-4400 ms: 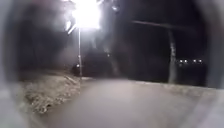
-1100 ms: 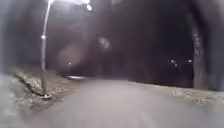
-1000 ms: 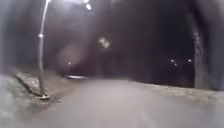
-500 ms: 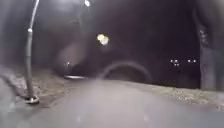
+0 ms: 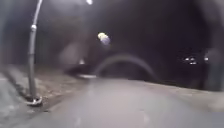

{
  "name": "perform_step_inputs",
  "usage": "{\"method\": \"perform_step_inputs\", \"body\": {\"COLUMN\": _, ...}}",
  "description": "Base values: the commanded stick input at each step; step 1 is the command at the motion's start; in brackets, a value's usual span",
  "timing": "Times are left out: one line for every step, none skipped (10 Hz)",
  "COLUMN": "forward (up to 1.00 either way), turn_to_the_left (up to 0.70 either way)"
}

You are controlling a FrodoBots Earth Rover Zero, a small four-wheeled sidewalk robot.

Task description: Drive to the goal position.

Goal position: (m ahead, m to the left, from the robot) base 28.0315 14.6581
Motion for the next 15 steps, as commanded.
{"method": "perform_step_inputs", "body": {"forward": 0.70, "turn_to_the_left": 0.00}}
{"method": "perform_step_inputs", "body": {"forward": 0.70, "turn_to_the_left": 0.00}}
{"method": "perform_step_inputs", "body": {"forward": 0.70, "turn_to_the_left": 0.00}}
{"method": "perform_step_inputs", "body": {"forward": 0.70, "turn_to_the_left": 0.00}}
{"method": "perform_step_inputs", "body": {"forward": 0.70, "turn_to_the_left": 0.00}}
{"method": "perform_step_inputs", "body": {"forward": 0.70, "turn_to_the_left": 0.00}}
{"method": "perform_step_inputs", "body": {"forward": 0.70, "turn_to_the_left": 0.00}}
{"method": "perform_step_inputs", "body": {"forward": 0.70, "turn_to_the_left": 0.00}}
{"method": "perform_step_inputs", "body": {"forward": 0.70, "turn_to_the_left": 0.00}}
{"method": "perform_step_inputs", "body": {"forward": 0.70, "turn_to_the_left": 0.00}}
{"method": "perform_step_inputs", "body": {"forward": 0.70, "turn_to_the_left": 0.00}}
{"method": "perform_step_inputs", "body": {"forward": 0.70, "turn_to_the_left": 0.00}}
{"method": "perform_step_inputs", "body": {"forward": 0.70, "turn_to_the_left": 0.00}}
{"method": "perform_step_inputs", "body": {"forward": 0.70, "turn_to_the_left": 0.00}}
{"method": "perform_step_inputs", "body": {"forward": 0.70, "turn_to_the_left": 0.00}}
